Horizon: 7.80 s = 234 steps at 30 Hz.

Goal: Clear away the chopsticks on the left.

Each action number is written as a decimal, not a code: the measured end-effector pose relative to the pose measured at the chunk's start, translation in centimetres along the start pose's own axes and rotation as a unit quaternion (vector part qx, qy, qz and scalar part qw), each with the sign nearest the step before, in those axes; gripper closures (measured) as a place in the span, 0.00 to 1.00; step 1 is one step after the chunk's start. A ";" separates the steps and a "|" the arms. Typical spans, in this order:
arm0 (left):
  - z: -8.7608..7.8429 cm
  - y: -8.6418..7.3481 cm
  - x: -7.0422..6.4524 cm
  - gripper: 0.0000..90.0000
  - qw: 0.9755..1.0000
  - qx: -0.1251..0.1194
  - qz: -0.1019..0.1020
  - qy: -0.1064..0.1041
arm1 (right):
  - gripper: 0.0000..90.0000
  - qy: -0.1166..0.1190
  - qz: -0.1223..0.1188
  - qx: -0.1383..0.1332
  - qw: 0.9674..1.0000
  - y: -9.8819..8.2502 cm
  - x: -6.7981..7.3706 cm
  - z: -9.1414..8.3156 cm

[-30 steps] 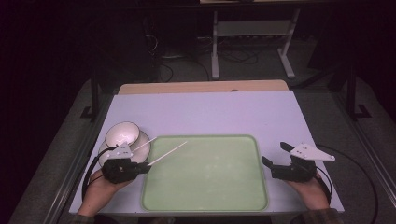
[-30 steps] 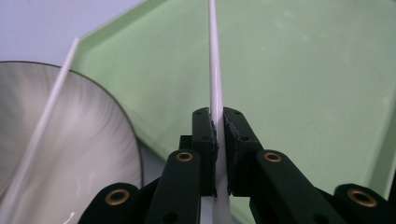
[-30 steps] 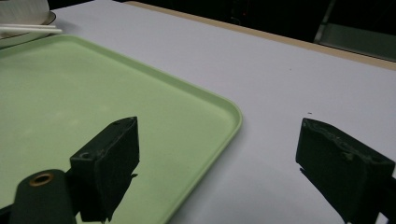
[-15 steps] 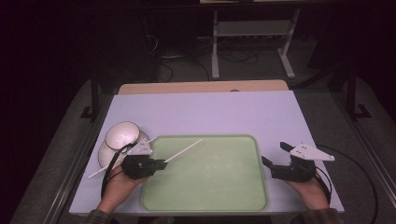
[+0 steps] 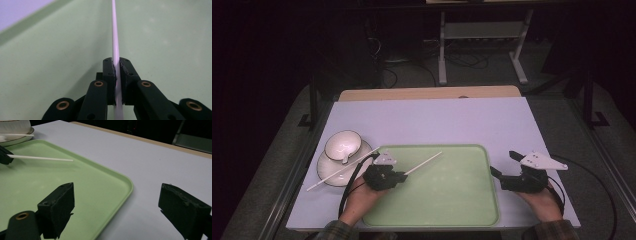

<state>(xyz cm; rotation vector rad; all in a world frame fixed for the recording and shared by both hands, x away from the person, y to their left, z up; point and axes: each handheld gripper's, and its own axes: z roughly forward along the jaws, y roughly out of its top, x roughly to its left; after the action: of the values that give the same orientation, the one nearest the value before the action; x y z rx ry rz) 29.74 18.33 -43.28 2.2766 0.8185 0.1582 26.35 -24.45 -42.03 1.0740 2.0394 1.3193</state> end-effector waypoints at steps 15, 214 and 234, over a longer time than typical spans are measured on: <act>0.2 -0.5 -0.1 0.90 1.000 0.001 0.001 0.004 | 0.14 0.002 -0.002 0.001 1.000 0.1 0.0 0.3; -12.2 -7.5 4.5 0.81 0.998 -0.050 -0.033 0.036 | 0.14 -0.001 0.002 0.004 1.000 0.1 -0.1 0.4; -14.4 -9.8 10.0 0.80 0.990 -0.066 -0.075 0.096 | 0.14 0.000 0.001 0.009 1.000 0.0 0.0 0.6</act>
<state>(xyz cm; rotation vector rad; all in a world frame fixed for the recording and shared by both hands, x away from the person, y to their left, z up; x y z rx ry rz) 27.89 38.06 -40.10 2.0891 1.0440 0.3548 26.83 -24.17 -42.27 1.0850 2.0546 1.3050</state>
